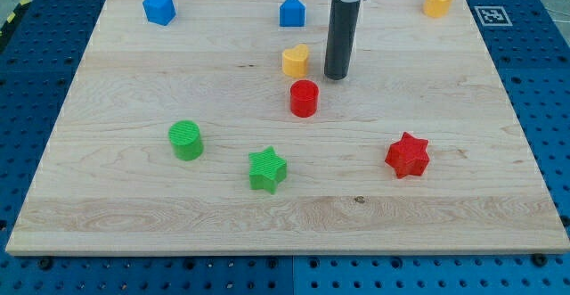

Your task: Point your arm at the top right side of the red circle

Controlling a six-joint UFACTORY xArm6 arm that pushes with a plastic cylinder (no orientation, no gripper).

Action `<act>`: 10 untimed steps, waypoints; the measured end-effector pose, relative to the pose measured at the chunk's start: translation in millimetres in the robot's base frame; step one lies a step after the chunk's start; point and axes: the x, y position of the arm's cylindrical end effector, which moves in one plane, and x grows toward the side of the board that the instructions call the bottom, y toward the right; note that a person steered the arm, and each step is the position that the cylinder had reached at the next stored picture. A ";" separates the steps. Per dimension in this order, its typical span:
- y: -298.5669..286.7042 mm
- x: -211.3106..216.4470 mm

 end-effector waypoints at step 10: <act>0.0 1.1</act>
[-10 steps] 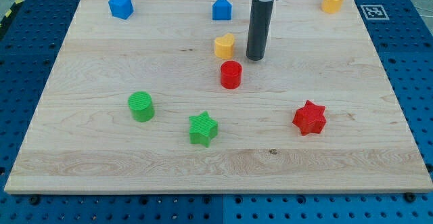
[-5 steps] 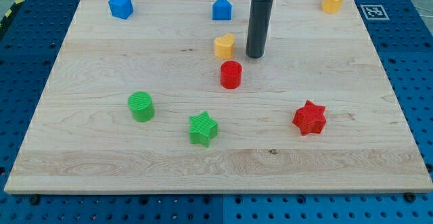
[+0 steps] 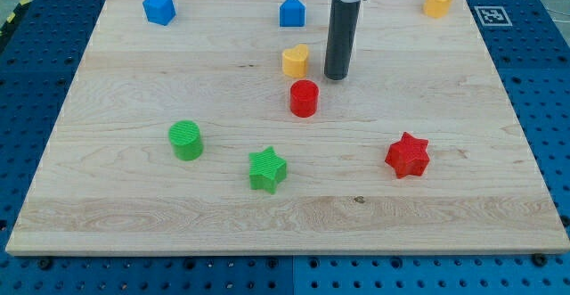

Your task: Point your arm at the top right side of the red circle

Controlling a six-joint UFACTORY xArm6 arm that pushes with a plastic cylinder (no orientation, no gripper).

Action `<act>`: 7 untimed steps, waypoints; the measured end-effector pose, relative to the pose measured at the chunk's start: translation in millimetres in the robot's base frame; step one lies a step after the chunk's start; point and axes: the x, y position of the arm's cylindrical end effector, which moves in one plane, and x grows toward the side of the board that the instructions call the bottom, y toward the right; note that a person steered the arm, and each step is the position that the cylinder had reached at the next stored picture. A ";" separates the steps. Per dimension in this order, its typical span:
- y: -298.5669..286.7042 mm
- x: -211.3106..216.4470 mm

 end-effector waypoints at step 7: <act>-55.9 45.2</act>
